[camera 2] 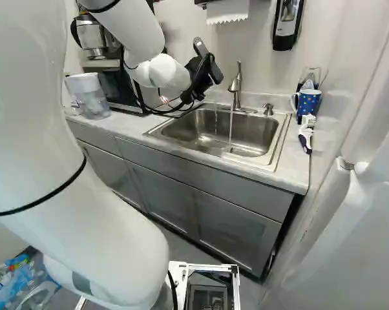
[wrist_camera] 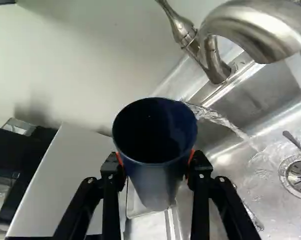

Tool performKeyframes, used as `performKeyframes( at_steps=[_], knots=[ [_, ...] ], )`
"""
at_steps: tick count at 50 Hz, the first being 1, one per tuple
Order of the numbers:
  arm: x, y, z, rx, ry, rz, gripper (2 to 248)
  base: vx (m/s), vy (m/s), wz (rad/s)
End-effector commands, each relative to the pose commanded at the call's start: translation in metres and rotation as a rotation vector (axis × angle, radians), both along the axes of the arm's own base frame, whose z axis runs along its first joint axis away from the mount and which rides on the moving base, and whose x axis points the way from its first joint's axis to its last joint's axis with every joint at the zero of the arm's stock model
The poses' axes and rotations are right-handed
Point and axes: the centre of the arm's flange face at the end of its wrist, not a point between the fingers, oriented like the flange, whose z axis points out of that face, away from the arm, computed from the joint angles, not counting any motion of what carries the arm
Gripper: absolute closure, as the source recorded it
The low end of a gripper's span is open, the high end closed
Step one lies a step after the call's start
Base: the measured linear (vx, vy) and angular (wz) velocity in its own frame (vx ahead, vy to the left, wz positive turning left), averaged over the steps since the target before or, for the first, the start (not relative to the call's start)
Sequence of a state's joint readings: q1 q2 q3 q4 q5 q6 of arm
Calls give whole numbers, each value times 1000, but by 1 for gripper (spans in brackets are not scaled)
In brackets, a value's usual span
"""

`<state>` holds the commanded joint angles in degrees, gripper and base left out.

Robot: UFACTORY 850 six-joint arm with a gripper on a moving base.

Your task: Rinse the cup and place it in the tray

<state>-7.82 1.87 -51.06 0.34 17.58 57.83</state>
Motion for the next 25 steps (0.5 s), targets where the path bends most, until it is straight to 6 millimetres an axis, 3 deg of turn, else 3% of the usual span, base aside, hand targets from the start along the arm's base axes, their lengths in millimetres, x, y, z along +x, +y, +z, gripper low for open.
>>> performKeyframes(
  at_steps=[25],
  knots=[
    [0, 0, 0, 245, -34, -88, 124, 0, 0, 0]
  ],
)
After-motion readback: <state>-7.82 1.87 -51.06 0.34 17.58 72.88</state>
